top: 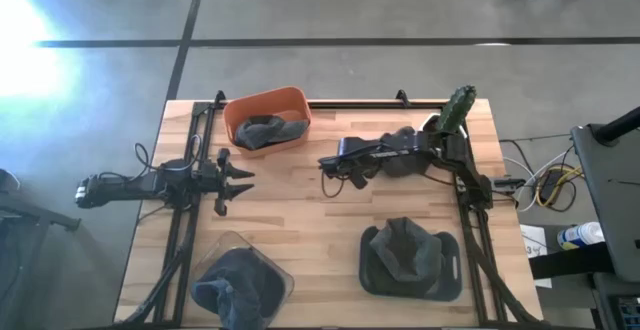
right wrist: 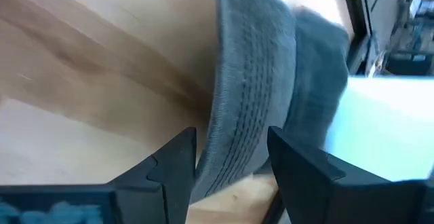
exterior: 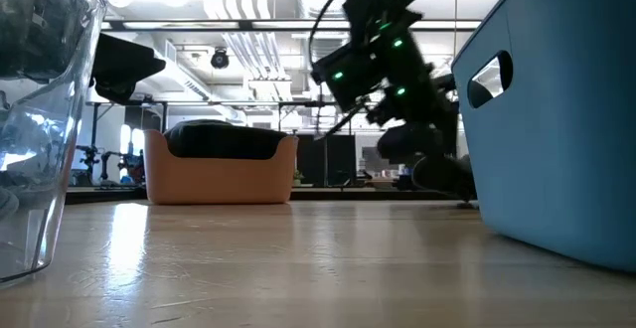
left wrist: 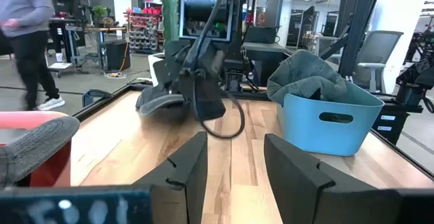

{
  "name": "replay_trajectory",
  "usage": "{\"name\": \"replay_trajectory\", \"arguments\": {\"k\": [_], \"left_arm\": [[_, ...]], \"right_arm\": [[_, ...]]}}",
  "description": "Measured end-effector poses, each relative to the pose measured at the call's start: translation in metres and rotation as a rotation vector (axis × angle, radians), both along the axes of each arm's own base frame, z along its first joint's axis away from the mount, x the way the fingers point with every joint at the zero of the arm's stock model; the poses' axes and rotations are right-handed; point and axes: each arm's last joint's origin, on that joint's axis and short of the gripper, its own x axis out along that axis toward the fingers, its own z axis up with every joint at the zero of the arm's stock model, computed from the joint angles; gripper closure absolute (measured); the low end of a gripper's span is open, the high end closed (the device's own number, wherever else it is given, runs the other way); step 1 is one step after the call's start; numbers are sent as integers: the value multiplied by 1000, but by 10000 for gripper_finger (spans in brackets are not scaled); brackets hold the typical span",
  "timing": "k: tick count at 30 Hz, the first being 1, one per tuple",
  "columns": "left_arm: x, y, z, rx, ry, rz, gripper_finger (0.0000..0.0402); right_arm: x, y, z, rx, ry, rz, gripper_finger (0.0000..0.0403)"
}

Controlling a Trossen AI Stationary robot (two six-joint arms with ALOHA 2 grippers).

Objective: Pick & Place hat
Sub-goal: Put the black cap into the orange bin

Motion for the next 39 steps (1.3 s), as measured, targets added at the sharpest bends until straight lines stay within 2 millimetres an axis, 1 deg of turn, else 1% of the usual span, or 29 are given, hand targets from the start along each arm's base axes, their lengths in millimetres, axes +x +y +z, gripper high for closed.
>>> {"name": "replay_trajectory", "arguments": {"k": [7,12,16,20,22,24,26,29,32,34,36,37,39], "left_arm": [[0,0,0,0,0,0,262],[0,0,0,0,0,0,262],[0,0,0,0,0,0,262],[0,0,0,0,0,0,262],[0,0,0,0,0,0,262],[0,0,0,0,0,0,262],[0,0,0,0,0,0,262],[0,0,0,0,0,0,262],[0,0,0,0,0,0,262],[0,0,0,0,0,0,262],[0,0,0,0,0,0,262],[0,0,0,0,0,0,262],[0,0,0,0,0,0,262]], "right_arm": [[-38,4,20,-57,-5,-20,225],[-63,5,33,-101,-15,-2,225],[-79,1,34,-101,-21,-21,226],[-89,-1,27,-58,-15,-34,242],[-89,-2,21,-14,-16,-13,261],[-88,-2,14,32,-40,11,289],[-86,-3,10,60,-69,24,324],[-84,-3,10,65,-90,26,378],[-78,-4,15,57,-109,72,388],[-70,-3,24,46,-156,128,390],[-60,-1,40,27,-252,165,390],[-55,-1,50,4,-314,177,391],[-45,0,79,-55,-467,226,391]]}}
